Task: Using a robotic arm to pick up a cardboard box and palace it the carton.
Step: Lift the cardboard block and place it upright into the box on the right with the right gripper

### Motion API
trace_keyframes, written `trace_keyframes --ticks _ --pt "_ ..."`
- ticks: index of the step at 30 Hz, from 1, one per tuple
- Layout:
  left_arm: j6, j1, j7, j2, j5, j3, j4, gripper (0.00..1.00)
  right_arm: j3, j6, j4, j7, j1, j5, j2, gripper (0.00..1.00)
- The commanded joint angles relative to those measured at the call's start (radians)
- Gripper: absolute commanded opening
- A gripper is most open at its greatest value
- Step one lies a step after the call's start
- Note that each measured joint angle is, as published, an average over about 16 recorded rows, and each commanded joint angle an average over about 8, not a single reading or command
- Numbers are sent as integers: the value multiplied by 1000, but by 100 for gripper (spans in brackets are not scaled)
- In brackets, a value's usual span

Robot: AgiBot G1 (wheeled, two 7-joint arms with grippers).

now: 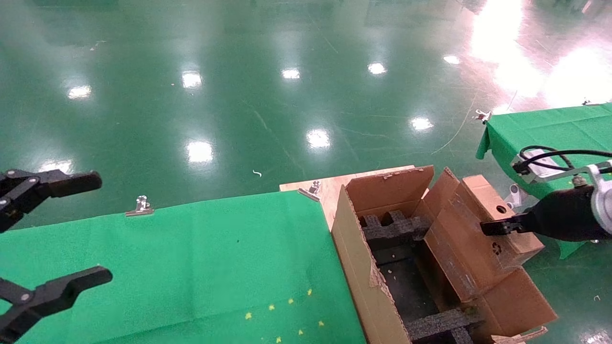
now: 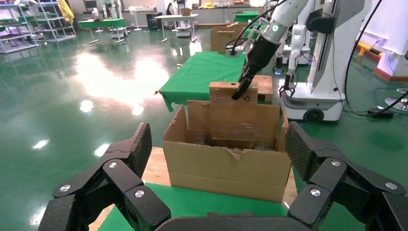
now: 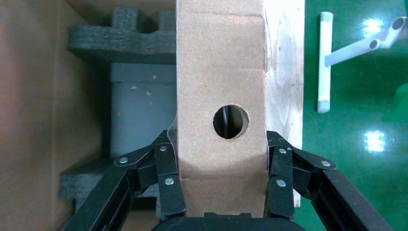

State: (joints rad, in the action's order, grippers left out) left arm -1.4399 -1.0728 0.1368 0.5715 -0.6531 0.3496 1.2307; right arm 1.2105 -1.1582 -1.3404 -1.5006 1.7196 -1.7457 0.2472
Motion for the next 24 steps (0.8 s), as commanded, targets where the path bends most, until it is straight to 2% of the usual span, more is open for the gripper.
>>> trace_keyframes --ticks 1,24 --pt "0 0 0 0 0 0 0 100 7 15 -3 -30 -12 -14 4 0" --pt "0 0 0 0 0 0 0 100 89 222 27 -153 -174 -134 79 0"
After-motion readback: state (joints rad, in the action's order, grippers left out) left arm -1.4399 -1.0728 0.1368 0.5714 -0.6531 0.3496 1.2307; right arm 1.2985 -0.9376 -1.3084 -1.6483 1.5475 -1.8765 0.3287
